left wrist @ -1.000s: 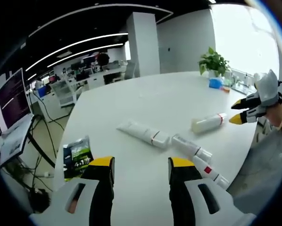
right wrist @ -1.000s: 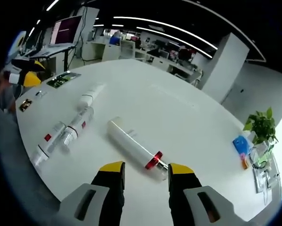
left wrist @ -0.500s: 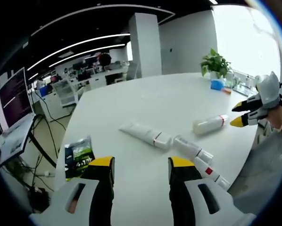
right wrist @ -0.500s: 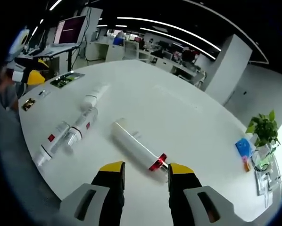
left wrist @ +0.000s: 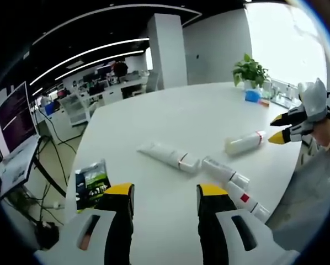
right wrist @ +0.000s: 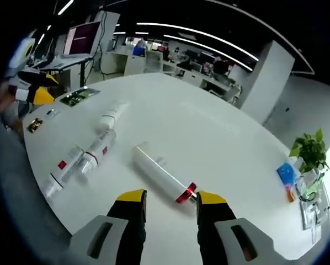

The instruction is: Arrange the skincare products in the storage area until every visible bottle or jar stands upright without overlapping.

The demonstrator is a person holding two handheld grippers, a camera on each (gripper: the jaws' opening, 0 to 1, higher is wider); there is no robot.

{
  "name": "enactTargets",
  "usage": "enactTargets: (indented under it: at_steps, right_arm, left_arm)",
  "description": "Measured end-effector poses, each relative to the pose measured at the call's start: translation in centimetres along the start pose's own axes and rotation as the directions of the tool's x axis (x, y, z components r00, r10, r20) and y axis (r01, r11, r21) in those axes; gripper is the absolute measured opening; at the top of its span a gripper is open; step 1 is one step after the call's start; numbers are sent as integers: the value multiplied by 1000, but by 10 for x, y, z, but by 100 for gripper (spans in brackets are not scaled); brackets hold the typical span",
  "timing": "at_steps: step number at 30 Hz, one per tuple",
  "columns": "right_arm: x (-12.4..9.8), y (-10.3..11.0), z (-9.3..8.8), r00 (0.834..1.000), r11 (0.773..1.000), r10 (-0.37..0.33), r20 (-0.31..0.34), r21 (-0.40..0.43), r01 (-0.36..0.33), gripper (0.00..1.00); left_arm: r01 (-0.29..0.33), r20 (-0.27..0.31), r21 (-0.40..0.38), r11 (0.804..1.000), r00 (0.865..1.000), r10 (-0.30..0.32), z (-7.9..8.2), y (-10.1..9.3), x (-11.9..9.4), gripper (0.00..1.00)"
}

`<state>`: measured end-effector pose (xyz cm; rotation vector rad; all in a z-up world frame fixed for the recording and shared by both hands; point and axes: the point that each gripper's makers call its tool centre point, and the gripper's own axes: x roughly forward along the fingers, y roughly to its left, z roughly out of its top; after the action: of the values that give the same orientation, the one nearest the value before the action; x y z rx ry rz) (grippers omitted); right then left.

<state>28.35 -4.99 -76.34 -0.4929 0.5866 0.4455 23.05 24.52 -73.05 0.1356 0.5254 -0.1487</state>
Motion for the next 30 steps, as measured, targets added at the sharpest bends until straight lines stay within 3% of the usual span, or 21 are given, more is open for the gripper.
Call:
enactTargets:
  at_steps: [30]
  right_arm:
    - [-1, -4, 1, 1000, 1000, -4, 12, 27, 3, 31]
  left_arm:
    - [18, -15, 23, 1000, 1000, -17, -2, -6, 2, 41]
